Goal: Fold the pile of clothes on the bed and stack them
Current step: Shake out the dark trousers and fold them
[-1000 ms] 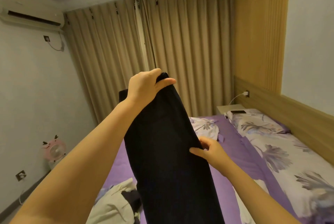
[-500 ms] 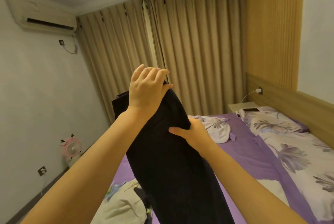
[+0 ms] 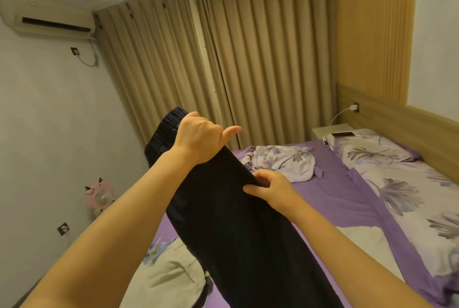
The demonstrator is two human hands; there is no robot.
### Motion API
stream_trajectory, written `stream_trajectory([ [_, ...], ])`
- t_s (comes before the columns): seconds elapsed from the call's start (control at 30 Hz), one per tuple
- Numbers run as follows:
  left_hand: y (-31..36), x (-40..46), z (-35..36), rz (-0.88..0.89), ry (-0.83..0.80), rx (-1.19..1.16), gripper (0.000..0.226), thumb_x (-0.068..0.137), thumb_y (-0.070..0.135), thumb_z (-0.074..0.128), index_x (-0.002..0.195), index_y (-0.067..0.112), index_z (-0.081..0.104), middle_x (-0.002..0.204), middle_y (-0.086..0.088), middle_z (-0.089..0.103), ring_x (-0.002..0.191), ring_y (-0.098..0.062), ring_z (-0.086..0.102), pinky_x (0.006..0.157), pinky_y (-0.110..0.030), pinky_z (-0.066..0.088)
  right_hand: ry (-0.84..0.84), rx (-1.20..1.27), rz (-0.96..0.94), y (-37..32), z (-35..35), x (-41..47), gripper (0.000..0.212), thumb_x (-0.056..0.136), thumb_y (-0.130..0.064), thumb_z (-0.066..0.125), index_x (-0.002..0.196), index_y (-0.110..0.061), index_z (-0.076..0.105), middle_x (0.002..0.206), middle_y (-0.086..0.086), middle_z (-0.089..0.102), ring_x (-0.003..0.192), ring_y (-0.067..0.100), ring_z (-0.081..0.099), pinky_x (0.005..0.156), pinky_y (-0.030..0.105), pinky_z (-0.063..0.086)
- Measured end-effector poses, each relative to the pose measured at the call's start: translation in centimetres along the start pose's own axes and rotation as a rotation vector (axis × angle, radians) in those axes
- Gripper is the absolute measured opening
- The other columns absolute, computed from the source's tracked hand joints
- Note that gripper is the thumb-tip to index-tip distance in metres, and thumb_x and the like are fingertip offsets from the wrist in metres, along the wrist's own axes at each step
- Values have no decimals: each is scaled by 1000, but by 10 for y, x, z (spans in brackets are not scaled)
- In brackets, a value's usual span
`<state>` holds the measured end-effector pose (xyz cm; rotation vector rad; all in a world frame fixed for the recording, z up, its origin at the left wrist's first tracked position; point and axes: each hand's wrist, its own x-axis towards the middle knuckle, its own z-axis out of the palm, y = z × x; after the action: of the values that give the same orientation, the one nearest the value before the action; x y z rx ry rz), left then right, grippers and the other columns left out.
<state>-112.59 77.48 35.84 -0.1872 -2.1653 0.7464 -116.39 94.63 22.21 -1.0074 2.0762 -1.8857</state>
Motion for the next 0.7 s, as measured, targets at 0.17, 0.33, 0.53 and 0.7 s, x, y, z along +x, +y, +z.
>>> stream_trajectory([
  [0.17, -3, 7, -5, 5, -38, -39, 93, 91, 62, -9, 46, 10, 54, 44, -2, 51, 43, -21, 48, 72, -32, 37, 94, -60, 154, 37, -30, -21, 6, 84, -28, 69, 90, -28, 68, 91, -8, 70, 90, 11, 65, 75, 23, 53],
  [0.33, 5, 17, -11, 51, -56, 13, 86, 92, 60, -1, 48, 10, 54, 47, -2, 50, 46, -20, 48, 74, -33, 37, 40, -88, 479, 56, -32, -31, 45, 94, -58, 35, 118, -28, 59, 115, -8, 58, 119, 22, 51, 98, 35, 40],
  [0.53, 8, 22, -9, 64, -58, 52, 87, 92, 60, -5, 50, 12, 54, 49, 0, 51, 48, -19, 50, 74, -31, 35, -33, 368, 557, 63, -21, -30, 45, 100, -45, 36, 137, -22, 45, 139, 8, 48, 114, 19, 55, 89, 31, 50],
  [0.7, 2, 15, -3, 81, 20, 67, 86, 98, 56, 6, 45, 10, 55, 42, -3, 50, 42, -21, 49, 66, -35, 42, -78, 518, 434, 46, -4, -12, 35, 99, -19, 48, 133, -16, 50, 122, 5, 61, 107, 23, 63, 79, 29, 57],
])
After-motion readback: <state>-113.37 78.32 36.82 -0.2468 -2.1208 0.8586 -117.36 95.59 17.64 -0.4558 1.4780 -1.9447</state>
